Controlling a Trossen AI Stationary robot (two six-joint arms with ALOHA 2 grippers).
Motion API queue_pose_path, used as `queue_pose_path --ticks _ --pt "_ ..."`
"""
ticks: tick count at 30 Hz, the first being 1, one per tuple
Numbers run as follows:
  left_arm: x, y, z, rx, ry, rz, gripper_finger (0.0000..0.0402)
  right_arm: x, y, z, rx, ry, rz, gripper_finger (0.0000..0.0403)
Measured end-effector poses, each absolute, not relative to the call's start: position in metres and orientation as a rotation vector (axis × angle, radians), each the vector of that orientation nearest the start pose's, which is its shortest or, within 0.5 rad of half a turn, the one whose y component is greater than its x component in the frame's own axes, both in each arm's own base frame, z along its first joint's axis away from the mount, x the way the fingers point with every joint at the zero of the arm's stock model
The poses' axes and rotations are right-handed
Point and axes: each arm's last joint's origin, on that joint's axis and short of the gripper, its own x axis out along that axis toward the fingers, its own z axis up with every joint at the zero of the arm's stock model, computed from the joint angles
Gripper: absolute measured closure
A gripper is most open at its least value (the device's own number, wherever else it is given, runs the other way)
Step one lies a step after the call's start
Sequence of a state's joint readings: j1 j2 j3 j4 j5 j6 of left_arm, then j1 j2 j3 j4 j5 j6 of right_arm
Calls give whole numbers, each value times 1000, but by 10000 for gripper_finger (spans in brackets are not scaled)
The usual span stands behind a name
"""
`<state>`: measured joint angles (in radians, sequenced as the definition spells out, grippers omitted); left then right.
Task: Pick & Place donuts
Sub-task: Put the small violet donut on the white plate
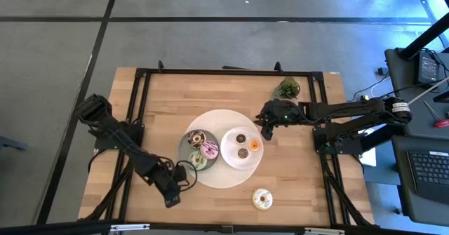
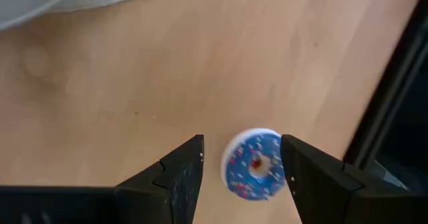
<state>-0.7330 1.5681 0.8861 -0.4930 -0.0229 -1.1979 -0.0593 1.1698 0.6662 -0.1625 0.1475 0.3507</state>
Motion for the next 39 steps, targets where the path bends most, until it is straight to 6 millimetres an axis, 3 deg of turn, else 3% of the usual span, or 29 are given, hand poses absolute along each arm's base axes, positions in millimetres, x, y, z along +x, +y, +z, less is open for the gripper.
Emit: queue_pose_path --ticks 8,25,39 --pt "197 -206 180 -481 1246 137 212 235 -21 222 338 585 -427 276" --pt "196 -225 142 -402 1326 153 211 235 -21 222 386 576 -438 276" --pt "198 -226 141 -428 1310 153 209 235 -21 222 382 577 -437 276"
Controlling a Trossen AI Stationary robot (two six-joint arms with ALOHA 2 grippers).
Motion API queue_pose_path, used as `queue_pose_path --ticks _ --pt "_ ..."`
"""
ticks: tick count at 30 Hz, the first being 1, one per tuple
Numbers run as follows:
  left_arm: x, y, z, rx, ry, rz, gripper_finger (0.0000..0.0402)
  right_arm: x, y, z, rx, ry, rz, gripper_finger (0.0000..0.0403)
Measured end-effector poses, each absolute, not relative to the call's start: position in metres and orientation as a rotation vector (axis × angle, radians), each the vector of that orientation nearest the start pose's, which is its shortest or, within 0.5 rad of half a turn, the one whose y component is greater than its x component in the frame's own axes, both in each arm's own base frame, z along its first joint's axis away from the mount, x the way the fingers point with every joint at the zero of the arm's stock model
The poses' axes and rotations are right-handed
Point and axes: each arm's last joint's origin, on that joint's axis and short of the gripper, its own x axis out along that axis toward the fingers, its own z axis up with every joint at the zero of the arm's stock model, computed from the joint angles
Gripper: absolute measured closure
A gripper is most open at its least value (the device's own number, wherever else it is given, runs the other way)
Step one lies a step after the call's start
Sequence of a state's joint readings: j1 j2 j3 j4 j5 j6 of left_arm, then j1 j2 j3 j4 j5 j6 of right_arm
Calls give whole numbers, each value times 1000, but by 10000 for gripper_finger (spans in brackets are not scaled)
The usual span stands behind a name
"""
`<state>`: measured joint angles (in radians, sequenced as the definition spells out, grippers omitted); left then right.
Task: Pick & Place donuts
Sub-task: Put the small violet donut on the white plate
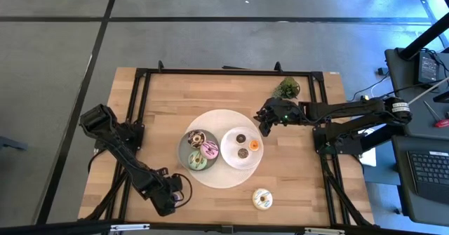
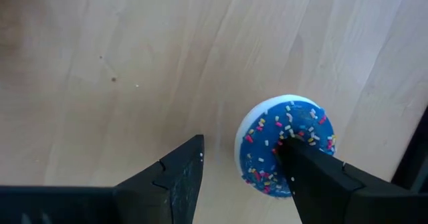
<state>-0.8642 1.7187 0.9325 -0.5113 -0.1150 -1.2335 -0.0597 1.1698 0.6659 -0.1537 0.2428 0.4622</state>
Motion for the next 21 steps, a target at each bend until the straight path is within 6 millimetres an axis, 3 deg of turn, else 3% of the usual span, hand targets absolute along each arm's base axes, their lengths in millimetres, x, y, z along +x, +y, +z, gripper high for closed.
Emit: queue_pose_path --ticks 8,21 --pt "197 -227 140 -433 1321 147 229 235 -21 222 356 582 -429 276" --pt "197 -228 144 -423 1329 90 323 235 -21 222 326 589 -419 276"
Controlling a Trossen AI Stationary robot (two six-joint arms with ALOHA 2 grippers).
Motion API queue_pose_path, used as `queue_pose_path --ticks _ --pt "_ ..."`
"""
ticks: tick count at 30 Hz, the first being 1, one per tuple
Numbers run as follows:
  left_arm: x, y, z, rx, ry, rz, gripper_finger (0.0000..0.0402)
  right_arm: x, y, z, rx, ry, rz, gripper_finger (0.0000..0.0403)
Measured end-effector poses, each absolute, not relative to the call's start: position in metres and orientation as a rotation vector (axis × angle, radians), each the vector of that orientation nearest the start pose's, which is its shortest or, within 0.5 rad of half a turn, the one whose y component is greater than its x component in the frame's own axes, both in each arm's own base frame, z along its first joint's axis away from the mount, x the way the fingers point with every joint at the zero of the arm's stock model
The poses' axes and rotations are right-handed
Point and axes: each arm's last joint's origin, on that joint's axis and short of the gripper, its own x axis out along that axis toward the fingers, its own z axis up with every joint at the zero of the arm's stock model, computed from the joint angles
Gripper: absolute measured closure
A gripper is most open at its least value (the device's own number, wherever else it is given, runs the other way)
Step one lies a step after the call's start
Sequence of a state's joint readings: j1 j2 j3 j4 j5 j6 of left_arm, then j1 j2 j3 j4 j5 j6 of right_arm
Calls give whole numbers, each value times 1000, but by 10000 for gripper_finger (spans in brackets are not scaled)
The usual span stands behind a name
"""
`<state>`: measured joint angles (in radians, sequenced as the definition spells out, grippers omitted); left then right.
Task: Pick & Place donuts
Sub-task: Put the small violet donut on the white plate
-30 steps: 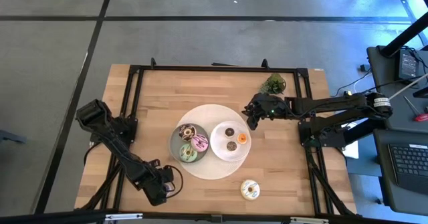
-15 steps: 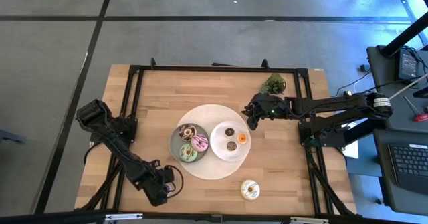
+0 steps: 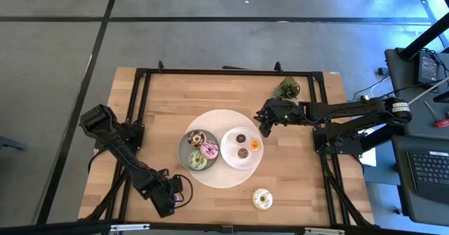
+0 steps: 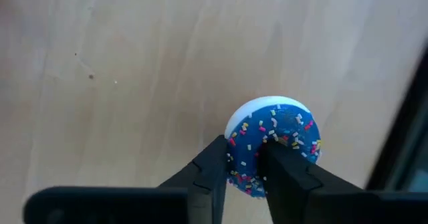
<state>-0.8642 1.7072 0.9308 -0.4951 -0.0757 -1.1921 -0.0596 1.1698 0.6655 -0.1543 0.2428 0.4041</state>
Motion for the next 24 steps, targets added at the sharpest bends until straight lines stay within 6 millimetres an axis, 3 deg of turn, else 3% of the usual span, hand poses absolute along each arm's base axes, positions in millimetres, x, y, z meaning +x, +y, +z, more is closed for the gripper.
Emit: queue_pose_path --ticks 6,11,17,21,24 --pt "199 -222 165 -403 1195 67 356 236 -21 223 306 582 -411 276" --pt "214 -210 187 -167 852 105 371 241 -20 230 280 501 -379 276" --pt "236 -185 206 245 390 522 367 257 1 243 26 330 -221 276" --pt "246 -163 213 319 234 800 364 271 22 243 -125 226 -267 276" --pt "257 -145 214 273 184 912 364 282 36 237 -205 160 -352 276"
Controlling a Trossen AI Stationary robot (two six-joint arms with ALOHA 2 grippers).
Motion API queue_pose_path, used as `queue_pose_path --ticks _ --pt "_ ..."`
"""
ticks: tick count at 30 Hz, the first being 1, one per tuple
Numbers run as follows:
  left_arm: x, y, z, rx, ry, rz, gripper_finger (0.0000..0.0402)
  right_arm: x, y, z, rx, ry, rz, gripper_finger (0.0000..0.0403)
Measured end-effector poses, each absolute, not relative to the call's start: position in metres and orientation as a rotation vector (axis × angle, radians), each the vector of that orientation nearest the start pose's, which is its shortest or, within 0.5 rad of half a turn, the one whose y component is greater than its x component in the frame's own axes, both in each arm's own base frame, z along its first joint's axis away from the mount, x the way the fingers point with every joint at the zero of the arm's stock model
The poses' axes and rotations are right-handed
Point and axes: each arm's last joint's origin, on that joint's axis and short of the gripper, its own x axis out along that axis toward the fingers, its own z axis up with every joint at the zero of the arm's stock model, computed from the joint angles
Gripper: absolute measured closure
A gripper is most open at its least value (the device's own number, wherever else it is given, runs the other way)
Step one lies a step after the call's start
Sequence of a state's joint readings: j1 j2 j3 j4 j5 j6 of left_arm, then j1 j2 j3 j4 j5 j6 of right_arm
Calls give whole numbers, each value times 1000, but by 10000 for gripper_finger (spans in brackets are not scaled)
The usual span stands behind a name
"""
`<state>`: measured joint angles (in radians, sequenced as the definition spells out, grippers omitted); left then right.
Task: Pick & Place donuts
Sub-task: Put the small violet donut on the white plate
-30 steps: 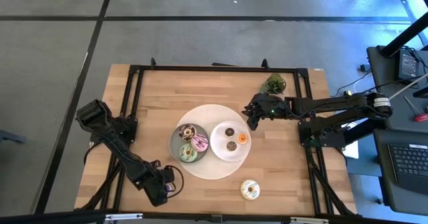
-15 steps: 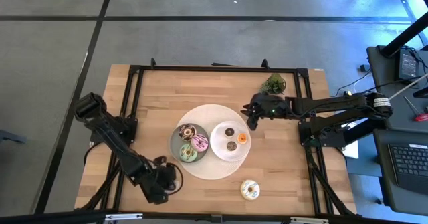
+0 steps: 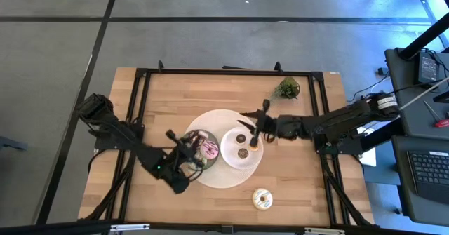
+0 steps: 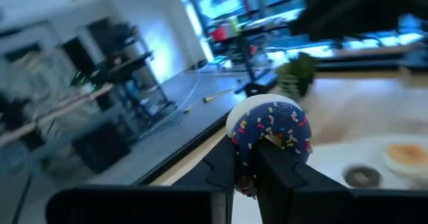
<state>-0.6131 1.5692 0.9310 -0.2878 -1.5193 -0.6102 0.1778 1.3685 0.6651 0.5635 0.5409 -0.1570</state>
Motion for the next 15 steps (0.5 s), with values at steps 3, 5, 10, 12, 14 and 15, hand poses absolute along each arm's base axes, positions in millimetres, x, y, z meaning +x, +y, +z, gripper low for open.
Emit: queue_pose_path --ticks 3,5,10,12,14,15 --pt "268 -128 216 213 160 985 367 295 45 229 -232 74 -346 276" --pt "274 -119 218 174 141 1028 368 303 49 222 -254 29 -310 276" --pt "286 -103 222 98 103 1090 365 314 53 207 -245 -35 -252 276" --pt "288 -100 222 103 116 1088 364 318 54 200 -245 -34 -242 276" --pt "289 -100 223 94 124 1075 365 325 56 197 -241 -43 -243 276" --pt "290 -101 224 87 124 1068 366 329 57 196 -240 -47 -244 276"
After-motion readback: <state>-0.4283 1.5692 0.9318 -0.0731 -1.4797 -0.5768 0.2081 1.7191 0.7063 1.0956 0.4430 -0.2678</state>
